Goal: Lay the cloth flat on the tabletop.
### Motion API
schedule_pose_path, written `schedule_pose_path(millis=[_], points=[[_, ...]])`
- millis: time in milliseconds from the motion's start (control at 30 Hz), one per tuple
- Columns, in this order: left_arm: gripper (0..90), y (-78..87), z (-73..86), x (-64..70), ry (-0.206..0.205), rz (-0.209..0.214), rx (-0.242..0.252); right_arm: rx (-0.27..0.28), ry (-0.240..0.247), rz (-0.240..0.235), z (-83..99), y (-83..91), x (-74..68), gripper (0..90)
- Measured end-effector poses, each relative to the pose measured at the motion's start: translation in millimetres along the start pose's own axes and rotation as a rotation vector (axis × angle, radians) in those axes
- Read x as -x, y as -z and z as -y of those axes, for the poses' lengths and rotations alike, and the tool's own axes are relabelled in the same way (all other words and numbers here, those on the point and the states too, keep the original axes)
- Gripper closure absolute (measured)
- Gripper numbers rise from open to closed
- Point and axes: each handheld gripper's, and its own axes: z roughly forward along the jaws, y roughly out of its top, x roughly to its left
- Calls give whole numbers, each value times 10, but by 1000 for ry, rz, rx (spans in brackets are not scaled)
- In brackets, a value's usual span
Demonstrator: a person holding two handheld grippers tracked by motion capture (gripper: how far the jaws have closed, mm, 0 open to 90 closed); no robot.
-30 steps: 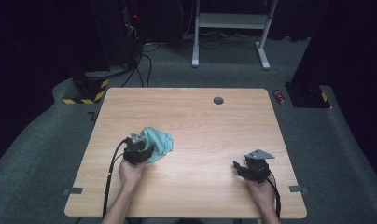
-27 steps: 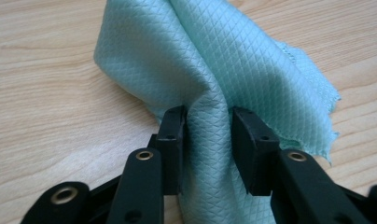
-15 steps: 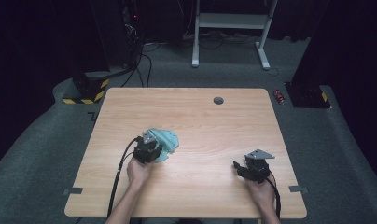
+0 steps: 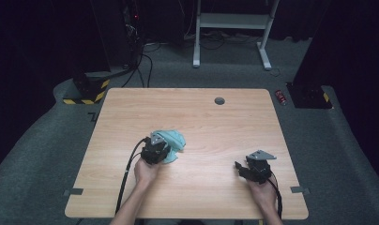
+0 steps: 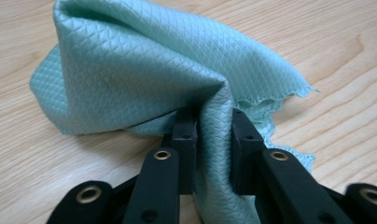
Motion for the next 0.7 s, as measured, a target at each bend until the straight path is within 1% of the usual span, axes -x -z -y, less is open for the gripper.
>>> schedule_pose_path(millis=[33,100,133,167,200,267,333,367,400,433,467,500,567,700], points=[[770,0,0,0,0,0,0,0,0,0,0,0,0,437],[775,-14,-23,39,-13,10,-11,0,0,0,0,0,0,438],[786,-39,-60,91,-38,25,-22,0,0,0,0,0,0,438],[789,-39,-60,91,-38,25,-22,0,0,0,0,0,0,437],[789,-54,-78,121,-53,30,-27,0,0,0,0,0,0,437],[794,-86,-105,172,-67,45,-26,0,-1,1,0,0,-2,438],[796,-109,-116,222,-69,59,-23,0,1,1,1,0,-1,438],[799,-122,-126,258,-80,66,-22,1,2,1,1,0,-1,438],[801,-129,-132,287,-81,74,-24,0,2,1,1,0,-1,439],[803,-129,-132,287,-81,74,-24,0,2,1,1,0,-1,439],[804,-140,-143,321,-92,83,-24,1,2,0,1,1,-1,442],[805,-143,-149,333,-99,87,-27,1,2,0,1,1,-1,445],[806,-148,-152,347,-100,93,-26,0,-1,0,2,3,-7,456],[806,-166,-164,380,-106,119,-26,3,0,-1,-5,-2,-25,487]])
